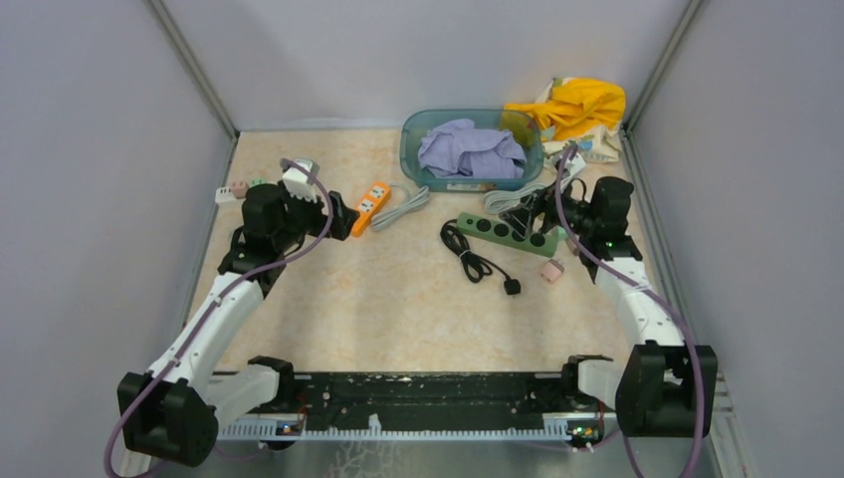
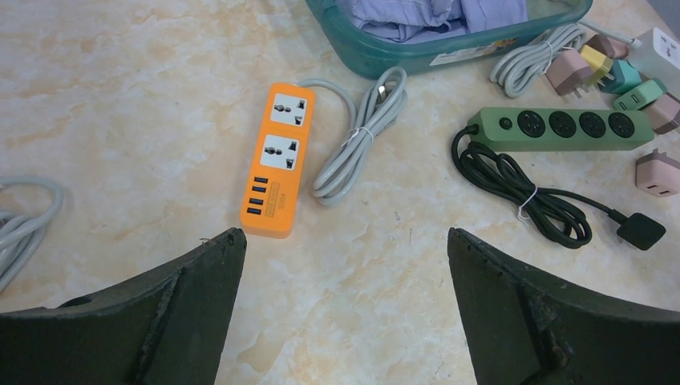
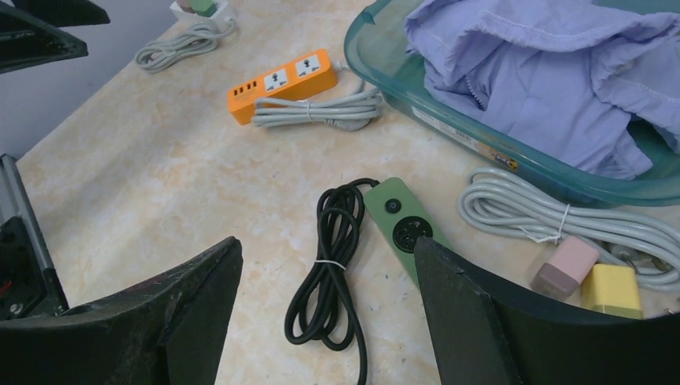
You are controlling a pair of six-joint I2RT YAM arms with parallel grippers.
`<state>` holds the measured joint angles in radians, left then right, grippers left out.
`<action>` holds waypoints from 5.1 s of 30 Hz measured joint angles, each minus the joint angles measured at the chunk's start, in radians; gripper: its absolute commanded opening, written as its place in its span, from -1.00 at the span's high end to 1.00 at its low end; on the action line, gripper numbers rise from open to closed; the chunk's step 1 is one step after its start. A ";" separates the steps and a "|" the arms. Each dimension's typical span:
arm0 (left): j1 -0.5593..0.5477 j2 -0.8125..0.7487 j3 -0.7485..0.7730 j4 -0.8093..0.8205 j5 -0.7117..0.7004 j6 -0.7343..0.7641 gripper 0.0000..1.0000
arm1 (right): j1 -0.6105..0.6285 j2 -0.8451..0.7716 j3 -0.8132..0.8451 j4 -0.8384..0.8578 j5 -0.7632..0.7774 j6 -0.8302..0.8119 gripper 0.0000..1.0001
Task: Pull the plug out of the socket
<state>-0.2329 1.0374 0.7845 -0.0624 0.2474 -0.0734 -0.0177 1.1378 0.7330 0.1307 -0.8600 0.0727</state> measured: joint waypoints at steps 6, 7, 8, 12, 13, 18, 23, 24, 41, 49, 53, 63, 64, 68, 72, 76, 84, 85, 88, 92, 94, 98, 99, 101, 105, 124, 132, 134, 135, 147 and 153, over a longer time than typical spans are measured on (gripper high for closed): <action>0.000 0.001 0.000 0.000 -0.014 0.000 -1.00 | -0.015 0.000 0.000 0.020 0.026 0.027 -0.68; 0.000 0.001 0.000 0.000 -0.016 0.000 -1.00 | -0.018 0.000 0.000 0.024 0.026 0.034 -0.71; 0.000 0.001 0.000 0.000 -0.018 0.000 -1.00 | -0.018 0.000 0.000 0.028 0.026 0.038 -0.74; 0.000 0.000 -0.001 0.002 -0.027 0.001 -1.00 | -0.018 0.000 0.000 0.049 0.018 0.061 -0.95; 0.000 -0.001 -0.002 0.002 -0.029 0.001 -1.00 | -0.018 0.000 0.000 0.055 0.011 0.063 -0.97; 0.000 -0.003 -0.008 0.002 -0.038 0.000 -1.00 | -0.021 0.000 0.000 0.078 -0.028 0.080 -0.98; 0.000 -0.004 -0.008 0.002 -0.039 0.001 -1.00 | -0.026 0.000 -0.002 0.098 -0.070 0.082 -0.98; 0.000 -0.004 -0.008 0.002 -0.039 0.000 -1.00 | -0.026 0.000 -0.006 0.106 -0.076 0.082 -0.98; 0.000 -0.004 -0.010 0.002 -0.039 0.000 -1.00 | -0.031 -0.001 -0.015 0.108 -0.103 0.077 -0.98; 0.000 -0.003 -0.010 0.002 -0.039 0.000 -0.99 | -0.031 -0.001 -0.015 0.107 -0.103 0.071 -0.98; 0.002 -0.002 -0.010 0.002 -0.040 0.000 -1.00 | -0.031 -0.001 -0.015 0.106 -0.103 0.068 -0.98; 0.009 0.019 -0.010 0.002 -0.047 -0.004 -1.00 | -0.031 -0.002 -0.015 0.087 -0.103 0.062 -0.97; 0.011 0.022 -0.010 0.002 -0.048 -0.006 -1.00 | -0.031 -0.002 -0.015 0.087 -0.103 0.062 -0.98; 0.018 0.042 -0.010 0.001 -0.057 -0.016 -1.00 | -0.031 -0.002 -0.015 0.086 -0.103 0.061 -0.98; 0.034 0.076 -0.009 -0.008 -0.069 -0.032 -1.00 | -0.032 -0.002 -0.015 0.086 -0.103 0.061 -0.98; 0.075 0.108 -0.009 -0.017 -0.067 -0.059 -1.00 | -0.032 -0.002 -0.015 0.086 -0.103 0.061 -0.98; 0.235 0.201 0.010 -0.008 -0.034 -0.186 -1.00 | -0.032 -0.002 -0.016 0.093 -0.105 0.075 -0.98; 0.248 0.217 0.018 -0.008 -0.051 -0.205 -1.00 | -0.032 -0.002 -0.020 0.100 -0.105 0.080 -0.98; 0.269 0.274 0.057 -0.014 -0.150 -0.266 -1.00 | -0.032 -0.002 -0.027 0.116 -0.107 0.096 -0.98; 0.273 0.395 0.177 -0.065 -0.346 -0.335 -1.00 | -0.033 -0.003 -0.027 0.131 -0.109 0.116 -0.98; 0.274 0.485 0.274 -0.100 -0.437 -0.345 -0.99 | -0.033 -0.006 -0.029 0.139 -0.110 0.123 -0.98; 0.275 0.642 0.409 -0.100 -0.535 -0.263 -0.99 | -0.033 -0.014 -0.040 0.149 -0.110 0.135 -0.98; 0.275 0.667 0.417 -0.092 -0.540 -0.222 -0.99 | -0.033 -0.015 -0.039 0.151 -0.110 0.138 -0.98; 0.275 0.694 0.405 -0.075 -0.534 -0.135 -0.98 | -0.033 -0.021 -0.040 0.153 -0.109 0.140 -0.98; 0.278 0.698 0.351 -0.020 -0.507 0.013 -0.94 | -0.033 -0.031 -0.039 0.159 -0.110 0.142 -0.98; 0.330 0.863 0.388 0.027 -0.436 0.238 -0.17 | -0.033 -0.045 -0.040 0.162 -0.110 0.149 -0.98; 0.334 0.861 0.403 0.009 -0.419 0.240 0.73 | -0.033 -0.045 -0.040 0.162 -0.110 0.149 -0.98; 0.336 0.855 0.402 0.000 -0.410 0.225 0.80 | -0.033 -0.045 -0.040 0.162 -0.110 0.149 -0.98; 0.336 0.848 0.401 -0.008 -0.401 0.215 0.83 | -0.033 -0.045 -0.040 0.162 -0.110 0.149 -0.98; 0.257 0.597 0.220 -0.163 -0.278 -0.089 0.93 | -0.033 -0.045 -0.040 0.162 -0.111 0.157 -0.98; 0.159 0.378 0.027 -0.165 -0.283 -0.296 0.91 | -0.033 -0.045 -0.040 0.162 -0.110 0.157 -0.98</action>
<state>-0.0738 1.4155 0.8112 -0.2272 -0.0357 -0.3695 -0.0509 1.0931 0.6933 0.2928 -0.9703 0.2295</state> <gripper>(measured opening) 0.245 0.987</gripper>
